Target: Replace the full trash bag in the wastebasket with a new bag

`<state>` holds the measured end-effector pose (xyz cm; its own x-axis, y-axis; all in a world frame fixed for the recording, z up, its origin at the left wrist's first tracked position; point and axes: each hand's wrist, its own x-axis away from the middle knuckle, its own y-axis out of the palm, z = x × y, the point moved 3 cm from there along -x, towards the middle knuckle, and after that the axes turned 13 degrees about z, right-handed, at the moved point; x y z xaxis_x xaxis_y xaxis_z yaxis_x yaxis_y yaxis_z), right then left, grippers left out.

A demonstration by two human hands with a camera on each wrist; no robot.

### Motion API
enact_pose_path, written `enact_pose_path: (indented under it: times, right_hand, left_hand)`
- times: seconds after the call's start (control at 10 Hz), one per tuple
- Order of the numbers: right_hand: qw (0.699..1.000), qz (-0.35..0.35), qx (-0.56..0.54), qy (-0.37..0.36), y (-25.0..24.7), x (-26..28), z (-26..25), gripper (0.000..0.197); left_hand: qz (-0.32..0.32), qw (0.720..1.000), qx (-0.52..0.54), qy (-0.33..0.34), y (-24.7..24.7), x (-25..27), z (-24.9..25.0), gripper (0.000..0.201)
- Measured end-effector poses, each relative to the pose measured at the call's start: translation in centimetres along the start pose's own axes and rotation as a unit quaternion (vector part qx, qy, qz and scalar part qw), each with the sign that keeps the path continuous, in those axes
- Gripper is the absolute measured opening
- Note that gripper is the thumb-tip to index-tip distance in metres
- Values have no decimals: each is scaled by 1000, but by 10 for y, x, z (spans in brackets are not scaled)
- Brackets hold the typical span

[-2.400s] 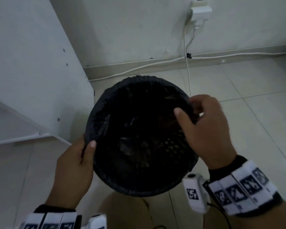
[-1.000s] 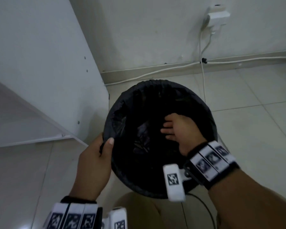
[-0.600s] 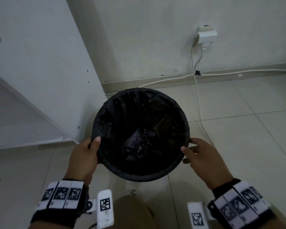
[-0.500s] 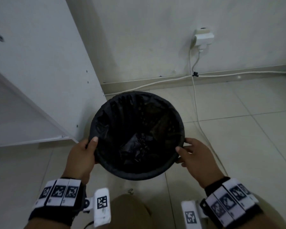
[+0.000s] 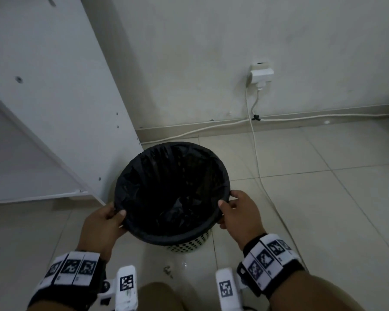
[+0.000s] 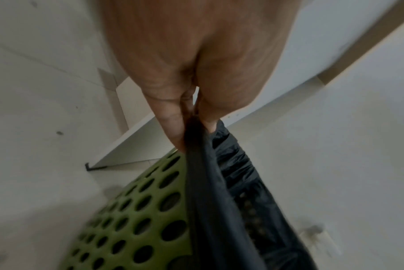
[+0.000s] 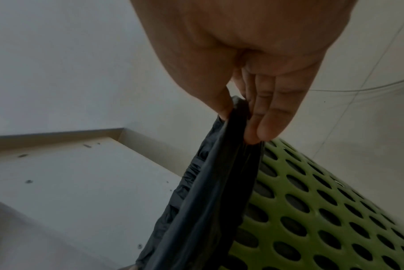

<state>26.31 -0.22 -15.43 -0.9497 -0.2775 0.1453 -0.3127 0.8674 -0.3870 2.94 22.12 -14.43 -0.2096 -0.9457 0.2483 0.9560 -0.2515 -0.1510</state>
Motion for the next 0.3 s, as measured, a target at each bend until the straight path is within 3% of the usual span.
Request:
enact_pose_path:
  times: [0.1,0.2,0.3]
  right_hand:
    - [999,-2,33,-15,4,2,-1,39]
    - [999,-10,51,11,4,3,-9,38]
    - [991,-35,110,60,-10,11,-27,57]
  left_hand:
    - [-9,999,-46,14,4,-9,3,24]
    - [-19,997,-67,-33,0,-19,-2,24]
    - [-30,968,-240,-63,-14,-18,2,55]
